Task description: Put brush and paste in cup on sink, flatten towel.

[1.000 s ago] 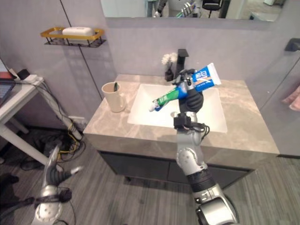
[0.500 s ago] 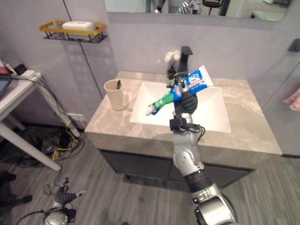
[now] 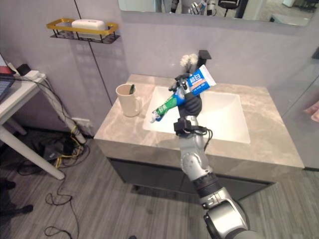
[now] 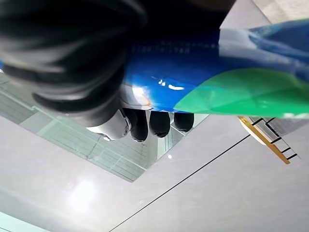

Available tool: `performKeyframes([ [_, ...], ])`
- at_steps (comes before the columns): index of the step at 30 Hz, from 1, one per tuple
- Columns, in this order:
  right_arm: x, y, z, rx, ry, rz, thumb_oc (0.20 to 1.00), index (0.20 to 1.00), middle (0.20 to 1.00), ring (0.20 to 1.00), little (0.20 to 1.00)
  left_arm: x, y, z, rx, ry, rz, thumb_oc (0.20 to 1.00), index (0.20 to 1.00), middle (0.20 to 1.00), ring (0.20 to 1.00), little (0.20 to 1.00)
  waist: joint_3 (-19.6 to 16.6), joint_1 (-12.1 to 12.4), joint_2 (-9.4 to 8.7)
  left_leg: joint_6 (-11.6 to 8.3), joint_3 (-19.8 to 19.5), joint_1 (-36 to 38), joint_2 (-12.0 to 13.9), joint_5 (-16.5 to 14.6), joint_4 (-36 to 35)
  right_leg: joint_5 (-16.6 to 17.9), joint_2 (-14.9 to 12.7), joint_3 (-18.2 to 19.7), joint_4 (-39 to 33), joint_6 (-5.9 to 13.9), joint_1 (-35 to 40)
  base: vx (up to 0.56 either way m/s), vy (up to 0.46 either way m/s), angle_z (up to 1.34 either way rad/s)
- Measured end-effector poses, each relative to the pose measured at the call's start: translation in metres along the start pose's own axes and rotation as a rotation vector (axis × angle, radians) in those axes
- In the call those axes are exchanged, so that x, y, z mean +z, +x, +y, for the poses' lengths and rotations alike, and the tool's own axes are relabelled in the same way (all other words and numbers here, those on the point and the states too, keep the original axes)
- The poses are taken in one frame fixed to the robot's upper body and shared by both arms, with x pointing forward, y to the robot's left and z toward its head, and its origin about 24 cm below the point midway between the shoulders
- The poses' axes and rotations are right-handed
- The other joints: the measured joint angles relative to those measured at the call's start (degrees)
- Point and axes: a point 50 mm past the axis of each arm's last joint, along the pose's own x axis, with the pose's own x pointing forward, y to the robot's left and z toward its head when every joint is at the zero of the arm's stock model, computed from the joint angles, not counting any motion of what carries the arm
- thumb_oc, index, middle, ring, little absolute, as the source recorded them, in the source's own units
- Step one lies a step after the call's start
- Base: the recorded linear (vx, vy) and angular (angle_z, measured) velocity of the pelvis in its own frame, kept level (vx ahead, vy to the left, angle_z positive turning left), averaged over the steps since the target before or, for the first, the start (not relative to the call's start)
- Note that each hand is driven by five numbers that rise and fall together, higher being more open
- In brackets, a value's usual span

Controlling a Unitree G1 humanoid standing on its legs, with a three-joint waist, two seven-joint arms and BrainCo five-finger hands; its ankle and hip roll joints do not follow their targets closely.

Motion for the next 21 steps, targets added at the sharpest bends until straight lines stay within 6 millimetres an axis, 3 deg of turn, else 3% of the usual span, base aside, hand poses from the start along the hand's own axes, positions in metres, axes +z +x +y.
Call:
performKeyframes([
  [4, 0.004, -0.003, -0.008, -0.022, -0.016, -0.007, 0.2, 0.2, 0.2, 0.2, 0.2, 0.011, 0.001, -0.005, -0.02, 0.038, -0.023, 1.0, 1.0, 1.0, 1.0, 1.0, 0.7, -0.62, 1.28, 2.29, -2.24, -0.02, -1.65, -1.27, 1.23, 0.01, -3.4, 0.12, 9.61, -0.15, -2.69, 0.02, 0.163, 0.29],
  [6, 0.006, -0.002, -0.005, -0.012, -0.013, -0.017, 0.2, 0.2, 0.2, 0.2, 0.2, 0.016, 0.002, -0.006, -0.026, 0.041, -0.036, 1.0, 1.0, 1.0, 1.0, 1.0, 1.28, -0.54, 1.81, 4.17, -2.97, -0.85, -3.94, -2.93, 4.18, 1.08, -6.07, 0.96, 17.69, -1.1, -6.34, 0.0, 0.222, 0.19],
  [7, 0.007, -0.002, -0.003, -0.006, -0.009, -0.022, 0.2, 0.2, 0.2, 0.2, 0.2, 0.019, 0.001, -0.011, -0.04, 0.064, -0.05, 1.0, 1.0, 1.0, 1.0, 1.0, 1.98, -0.76, 3.24, 5.28, -2.93, -0.41, -4.06, -3.65, 5.08, 4.3, -7.31, 1.24, 22.61, -2.08, -8.99, 0.03, 0.142, -0.06],
  [9, 0.005, -0.002, -0.001, 0.0, -0.005, -0.017, 0.2, 0.2, 0.2, 0.2, 0.2, 0.018, 0.001, -0.013, -0.044, 0.066, -0.048, 1.0, 1.0, 1.0, 1.0, 1.0, 2.65, -0.57, 4.65, 5.68, -2.52, 0.57, -4.21, -3.57, 5.05, 8.2, -7.85, 1.69, 24.5, -1.43, -10.31, 0.05, 0.053, -0.14],
  [10, 0.003, -0.003, -0.002, 0.003, -0.014, -0.003, 0.2, 0.2, 0.2, 0.2, 0.2, 0.019, 0.001, -0.01, -0.033, 0.068, -0.052, 1.0, 1.0, 1.0, 1.0, 1.0, 3.23, -0.79, 4.97, 6.14, -2.71, 1.36, -4.14, -3.71, 4.98, 5.1, -6.43, 3.62, 28.48, -0.43, -12.38, 0.11, 0.019, 0.0],
  [11, 0.003, -0.004, -0.002, 0.001, -0.015, -0.003, 0.2, 0.2, 0.2, 0.2, 0.2, 0.02, 0.002, -0.003, -0.013, 0.072, -0.058, 1.0, 1.0, 1.0, 1.0, 1.0, 3.37, -0.78, 4.91, 6.3, -2.94, 1.31, -3.94, -3.72, 4.98, 1.67, -4.43, 4.74, 30.06, -0.89, -13.6, 0.13, -0.003, 0.11],
  [13, 0.006, -0.002, 0.001, 0.012, -0.013, -0.013, 0.2, 0.2, 0.2, 0.2, 0.2, 0.024, 0.004, 0.003, 0.003, 0.073, -0.067, 1.0, 1.0, 1.0, 1.0, 1.0, 3.41, -0.55, 3.55, 6.86, -2.93, 1.61, -4.71, -4.03, 4.77, -1.03, -1.6, 4.5, 27.85, -0.98, -15.16, 0.15, -0.062, 0.12],
  [14, 0.012, 0.0, 0.004, 0.032, -0.014, -0.035, 0.2, 0.2, 0.2, 0.2, 0.2, 0.025, 0.004, 0.002, 0.0, 0.073, -0.068, 1.0, 1.0, 1.0, 1.0, 1.0, 3.22, -0.92, 2.65, 6.6, -3.2, 2.29, -5.81, -4.44, 4.62, -0.95, -0.75, 2.67, 16.87, -1.27, -14.87, 0.17, -0.151, 0.13],
  [16, 0.015, 0.0, 0.004, 0.036, -0.025, -0.04, 0.2, 0.2, 0.2, 0.2, 0.2, 0.029, 0.005, 0.003, 0.004, 0.073, -0.072, 1.0, 1.0, 1.0, 1.0, 1.0, 3.22, -1.68, 2.49, 5.72, -4.32, 3.4, -6.03, -5.39, 4.74, 2.07, -0.99, 3.62, 9.01, -0.41, -15.04, 0.16, -0.169, 0.26],
  [18, 0.015, 0.002, 0.007, 0.043, -0.027, -0.038, 0.2, 0.2, 0.2, 0.2, 0.2, 0.028, 0.005, 0.003, 0.004, 0.073, -0.067, 1.0, 1.0, 1.0, 1.0, 1.0, 3.22, -2.16, 2.29, 5.1, -5.03, 3.94, -5.92, -6.42, 5.21, 5.44, -0.65, 7.8, 3.56, 1.16, -15.25, 0.07, -0.123, 0.24],
  [20, 0.018, 0.003, 0.004, 0.039, -0.058, -0.041, 0.2, 0.2, 0.2, 0.2, 0.2, 0.031, 0.005, 0.006, 0.017, 0.071, -0.089, 1.0, 1.0, 1.0, 1.0, 1.0, 2.75, -2.52, 0.89, 3.78, -6.47, 5.17, -5.91, -7.39, 5.21, 6.56, -1.0, 7.43, 3.5, 0.13, -14.08, 0.13, -0.129, 0.41],
  [21, 0.017, 0.003, 0.004, 0.038, -0.063, -0.039, 0.2, 0.2, 0.2, 0.2, 0.2, 0.03, 0.004, 0.009, 0.023, 0.071, -0.102, 1.0, 1.0, 1.0, 1.0, 1.0, 1.83, -2.46, -0.69, 2.72, -7.47, 5.89, -6.12, -8.16, 5.15, 6.73, -1.15, 7.3, 4.85, -0.27, -13.46, 0.19, -0.17, 0.32],
])
